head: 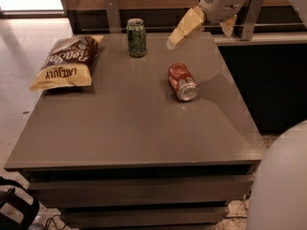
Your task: Place coke can upright
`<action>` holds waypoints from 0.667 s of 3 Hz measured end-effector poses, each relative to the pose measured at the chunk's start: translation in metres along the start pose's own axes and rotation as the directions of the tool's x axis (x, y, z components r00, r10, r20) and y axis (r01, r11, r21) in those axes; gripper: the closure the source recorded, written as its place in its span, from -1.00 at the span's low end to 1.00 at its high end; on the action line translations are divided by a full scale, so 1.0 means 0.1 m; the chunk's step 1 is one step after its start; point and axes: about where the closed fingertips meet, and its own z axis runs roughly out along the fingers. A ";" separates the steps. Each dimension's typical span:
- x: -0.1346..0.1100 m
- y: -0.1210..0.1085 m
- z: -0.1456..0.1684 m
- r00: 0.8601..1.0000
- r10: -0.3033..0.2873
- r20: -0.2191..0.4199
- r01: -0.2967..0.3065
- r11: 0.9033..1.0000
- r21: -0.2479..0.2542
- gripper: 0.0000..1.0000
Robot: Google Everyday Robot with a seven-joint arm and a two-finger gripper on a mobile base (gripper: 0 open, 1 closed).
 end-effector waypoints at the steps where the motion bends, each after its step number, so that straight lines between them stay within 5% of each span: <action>1: -0.03 0.01 0.14 1.000 0.015 -0.025 -0.015 1.000 -0.013 -1.00; 2: -0.03 0.01 0.28 0.997 0.040 -0.066 -0.042 0.999 -0.022 -1.00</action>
Offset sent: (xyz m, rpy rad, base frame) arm -0.0040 0.0030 -0.0385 -0.0317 0.1858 -0.0477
